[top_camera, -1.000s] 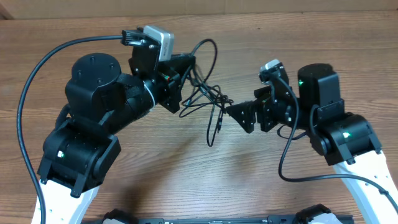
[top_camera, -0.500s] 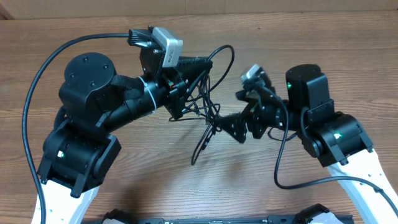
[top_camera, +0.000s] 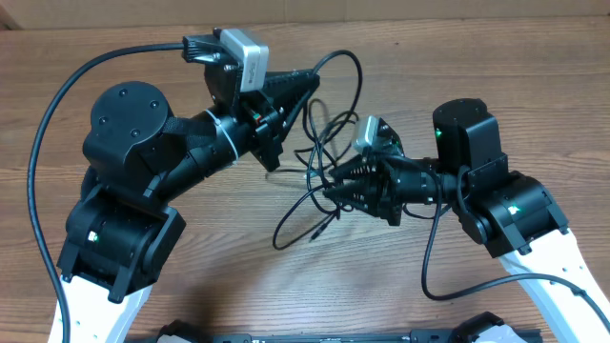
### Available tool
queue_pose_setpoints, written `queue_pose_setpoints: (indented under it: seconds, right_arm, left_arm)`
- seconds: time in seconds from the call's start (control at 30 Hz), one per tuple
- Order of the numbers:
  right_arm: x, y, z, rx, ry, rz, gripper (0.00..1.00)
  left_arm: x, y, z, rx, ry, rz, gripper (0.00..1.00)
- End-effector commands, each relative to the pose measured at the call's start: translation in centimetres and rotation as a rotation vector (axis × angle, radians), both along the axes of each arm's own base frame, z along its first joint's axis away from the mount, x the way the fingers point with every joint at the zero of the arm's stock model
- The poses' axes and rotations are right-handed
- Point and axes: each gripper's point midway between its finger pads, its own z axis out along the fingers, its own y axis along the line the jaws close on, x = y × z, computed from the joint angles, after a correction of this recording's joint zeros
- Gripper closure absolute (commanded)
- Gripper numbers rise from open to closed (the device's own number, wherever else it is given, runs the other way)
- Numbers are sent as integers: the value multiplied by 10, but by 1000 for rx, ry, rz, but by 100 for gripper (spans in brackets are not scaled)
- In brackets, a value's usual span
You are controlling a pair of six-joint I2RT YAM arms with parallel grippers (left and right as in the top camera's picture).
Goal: Untangle cables
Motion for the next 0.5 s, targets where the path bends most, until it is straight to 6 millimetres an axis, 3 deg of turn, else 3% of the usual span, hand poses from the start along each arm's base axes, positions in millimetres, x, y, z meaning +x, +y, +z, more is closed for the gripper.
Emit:
queue_pose_setpoints:
  seconds: [0.0, 0.3, 0.47]
  right_arm:
    - [-4, 3, 12, 24, -31, 32, 93]
    - [-4, 3, 12, 24, -27, 31, 96]
    - [5, -6, -5, -54, 23, -66, 96]
  left_arm:
    - [4, 12, 16, -24, -27, 83, 96]
    - [10, 18, 20, -60, -9, 131, 96]
    - [37, 53, 10, -37, 16, 391, 96]
